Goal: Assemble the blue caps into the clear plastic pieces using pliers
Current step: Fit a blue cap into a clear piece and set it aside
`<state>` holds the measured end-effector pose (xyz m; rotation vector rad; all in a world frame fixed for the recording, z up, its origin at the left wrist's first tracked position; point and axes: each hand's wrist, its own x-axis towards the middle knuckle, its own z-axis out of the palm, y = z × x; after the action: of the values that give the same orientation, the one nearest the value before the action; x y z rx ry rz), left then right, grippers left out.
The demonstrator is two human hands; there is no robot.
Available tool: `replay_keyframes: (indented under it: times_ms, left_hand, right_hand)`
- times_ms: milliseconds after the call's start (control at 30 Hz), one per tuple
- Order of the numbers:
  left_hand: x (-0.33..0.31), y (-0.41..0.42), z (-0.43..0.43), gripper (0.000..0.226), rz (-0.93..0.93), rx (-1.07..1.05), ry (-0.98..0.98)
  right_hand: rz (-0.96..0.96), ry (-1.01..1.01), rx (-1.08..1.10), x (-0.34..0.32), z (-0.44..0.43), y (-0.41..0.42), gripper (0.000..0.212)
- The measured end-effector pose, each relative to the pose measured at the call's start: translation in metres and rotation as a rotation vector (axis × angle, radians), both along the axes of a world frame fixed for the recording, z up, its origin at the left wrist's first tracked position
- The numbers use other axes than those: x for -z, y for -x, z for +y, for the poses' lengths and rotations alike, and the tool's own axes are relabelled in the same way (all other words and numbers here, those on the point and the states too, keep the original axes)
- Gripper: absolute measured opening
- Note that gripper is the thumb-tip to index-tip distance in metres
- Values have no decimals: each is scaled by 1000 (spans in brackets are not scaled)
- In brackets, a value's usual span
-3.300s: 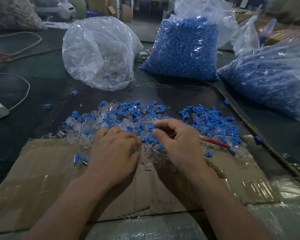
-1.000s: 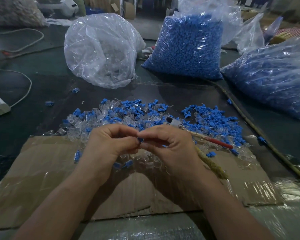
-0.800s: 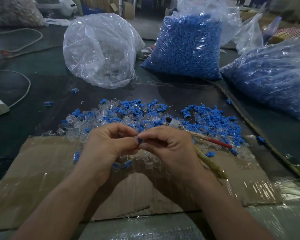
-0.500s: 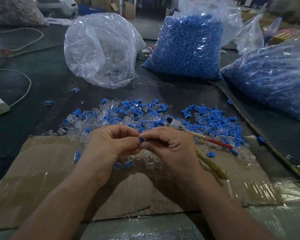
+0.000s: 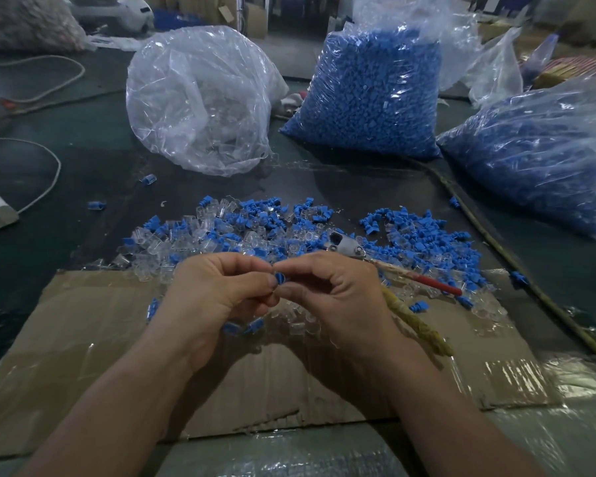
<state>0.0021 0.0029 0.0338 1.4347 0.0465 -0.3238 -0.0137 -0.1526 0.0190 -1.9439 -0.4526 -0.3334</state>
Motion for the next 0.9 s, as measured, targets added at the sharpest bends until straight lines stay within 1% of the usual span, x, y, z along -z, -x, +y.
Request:
replay_keyframes:
  times_ms: [167,267,333,367,500,600,700,800,833,900]
  left_hand:
    - [-4,2,-1,18,31,-2,14]
    - [-7,4,-3,9,46,13,12]
    - [-6,4,-3,21,54,13,-3]
    - [-5,3,-3,24,59,9,-14]
    - [-5,4,-4,12,76,4,-66]
    - [-4,4,-4,12,56,2,-83]
    - [-3,4,-5,18,38,-17,-54]
    - [-2,3,-5,17,21,-32,-40]
    - [-2,2,-4,15,18,-35,-38]
    - [-2,1,-3,10,18,-48,-31]
  right_hand:
    - [-51,57,16,0,-1,-1,28]
    - [-115,100,31,1,-2,-1,23]
    - [-151,134,37,1,-3,0,22]
    - [-162,161,36,1,-3,0,22]
    - [-184,235,23,-1,-3,0,22]
    - [-203,238,25,-1,-3,0,22]
    - [-186,228,25,-2,-2,1,21]
    - [-143,308,40,-7,-1,2,24]
    - [-106,344,53,-10,-2,3,28]
    - [5,356,129,-19,-10,3,45]
